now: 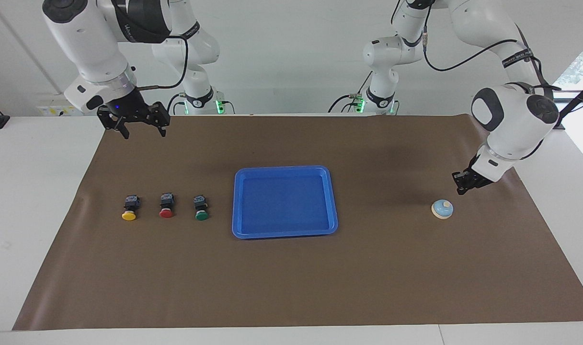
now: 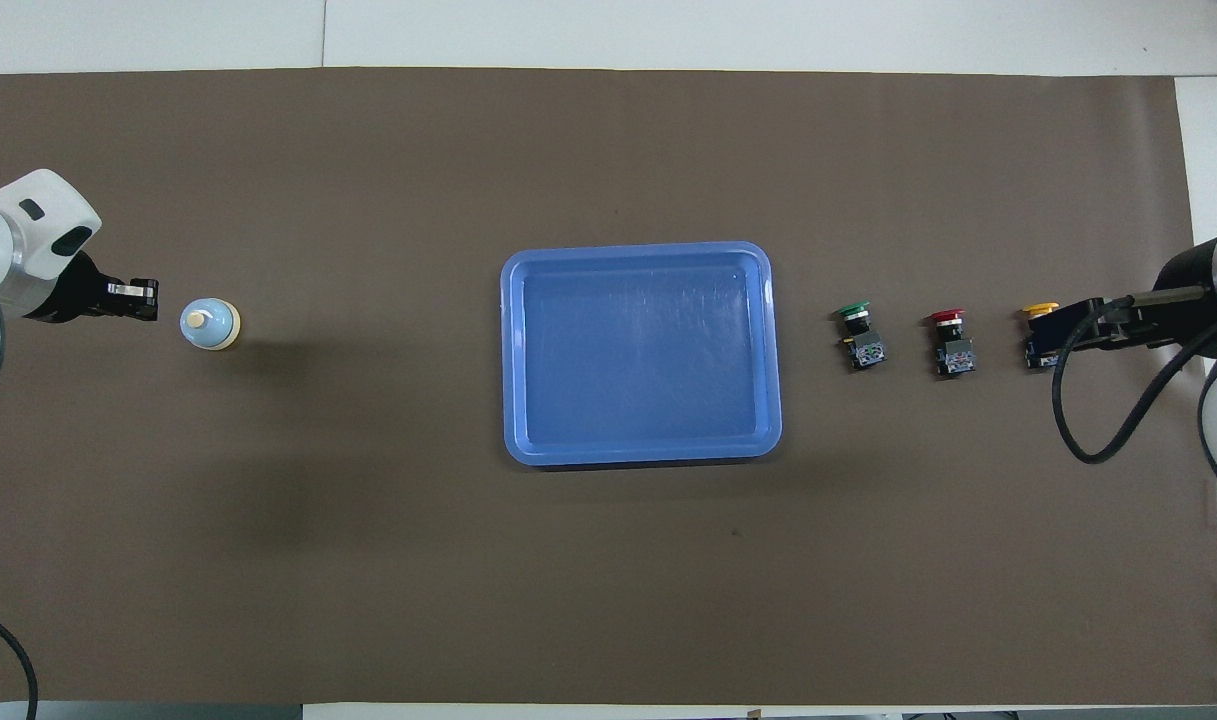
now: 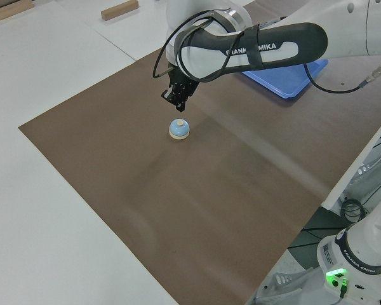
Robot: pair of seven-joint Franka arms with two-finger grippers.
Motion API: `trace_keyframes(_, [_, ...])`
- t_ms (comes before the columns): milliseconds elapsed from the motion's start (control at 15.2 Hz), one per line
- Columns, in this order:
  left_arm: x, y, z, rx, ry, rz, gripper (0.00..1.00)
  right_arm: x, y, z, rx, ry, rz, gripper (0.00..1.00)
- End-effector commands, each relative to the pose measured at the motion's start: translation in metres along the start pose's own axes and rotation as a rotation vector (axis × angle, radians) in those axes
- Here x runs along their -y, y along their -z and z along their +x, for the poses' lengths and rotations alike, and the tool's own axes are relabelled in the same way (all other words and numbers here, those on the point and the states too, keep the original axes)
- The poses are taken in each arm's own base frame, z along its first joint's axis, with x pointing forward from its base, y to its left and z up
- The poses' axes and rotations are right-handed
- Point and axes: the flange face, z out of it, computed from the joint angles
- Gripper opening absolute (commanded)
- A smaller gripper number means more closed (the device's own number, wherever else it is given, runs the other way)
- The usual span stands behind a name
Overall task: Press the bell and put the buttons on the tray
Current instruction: 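Move the left gripper over the bell and press down on it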
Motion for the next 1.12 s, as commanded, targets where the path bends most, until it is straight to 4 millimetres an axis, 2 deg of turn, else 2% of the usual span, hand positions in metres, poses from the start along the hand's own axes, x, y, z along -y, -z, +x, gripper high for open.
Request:
trace_keyframes(0, [0.0, -0.02, -0.008, -0.017, -0.018, 0.013, 0.0, -0.004, 0.004, -0.005, 0.01, 0.011, -0.008, 1.0])
trace_keyframes(197, [-0.004, -0.031, -0.009, -0.031, -0.024, 0.015, 0.0, -0.004, 0.003, -0.005, 0.011, 0.011, -0.008, 1.0])
trace_keyframes(723, [-0.007, -0.079, -0.003, 0.008, -0.036, 0.006, 0.0, -0.004, 0.004, -0.005, 0.01, 0.011, -0.008, 1.0])
trace_keyframes(920, [-0.006, -0.071, 0.0, 0.017, -0.036, 0.005, 0.0, -0.004, 0.004, -0.005, 0.01, 0.011, -0.008, 1.0])
trace_keyframes(985, [-0.006, -0.063, 0.002, 0.04, -0.036, 0.001, 0.0, -0.004, 0.003, -0.005, 0.011, 0.011, -0.008, 1.0])
trace_keyframes(1051, [-0.007, -0.046, 0.004, 0.057, -0.036, -0.001, 0.0, -0.004, 0.004, -0.005, 0.01, 0.011, -0.008, 1.0])
